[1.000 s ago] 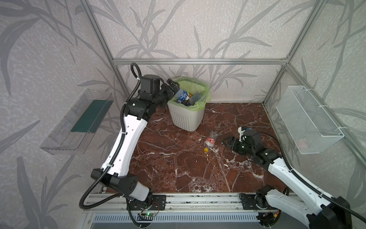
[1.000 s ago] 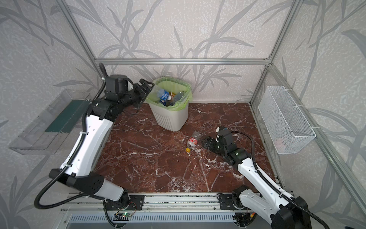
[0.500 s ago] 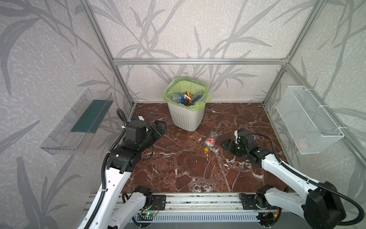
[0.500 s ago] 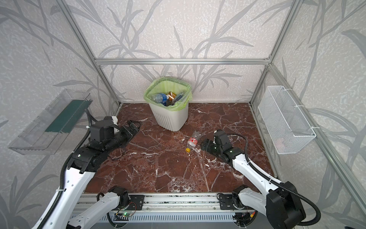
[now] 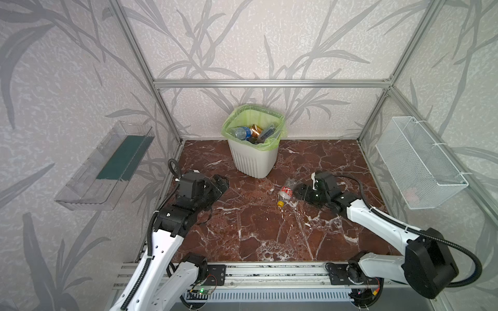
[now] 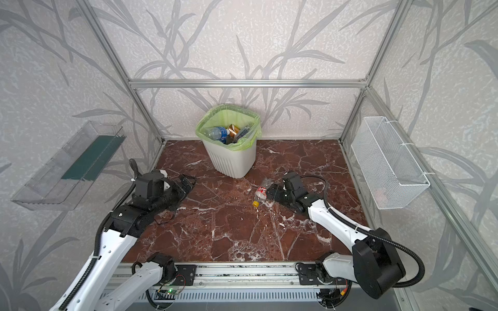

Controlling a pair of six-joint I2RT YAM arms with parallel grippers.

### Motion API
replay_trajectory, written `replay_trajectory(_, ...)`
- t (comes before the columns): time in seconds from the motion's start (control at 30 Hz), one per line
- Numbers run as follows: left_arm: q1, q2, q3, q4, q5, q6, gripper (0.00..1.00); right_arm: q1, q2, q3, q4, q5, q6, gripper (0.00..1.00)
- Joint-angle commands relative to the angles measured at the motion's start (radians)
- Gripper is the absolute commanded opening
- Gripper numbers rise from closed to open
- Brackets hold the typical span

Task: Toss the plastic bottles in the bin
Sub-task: 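Return the left gripper toward the floor near the robot, then lower the right gripper onto the red-labelled bottle and close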

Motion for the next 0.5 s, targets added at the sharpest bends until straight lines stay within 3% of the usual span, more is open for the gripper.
replay_trajectory(0.0, 0.005, -0.021, -0.025, 0.017, 0.008, -0.021, 0.96, 0.007, 0.049, 0.058, 0.009, 0.027, -0.024, 0.87)
replay_trajectory(0.47, 0.004, -0.036, -0.080, 0.033, 0.025, -0.043, 0.96, 0.011, 0.278, 0.171, 0.075, 0.027, 0.029, 0.86)
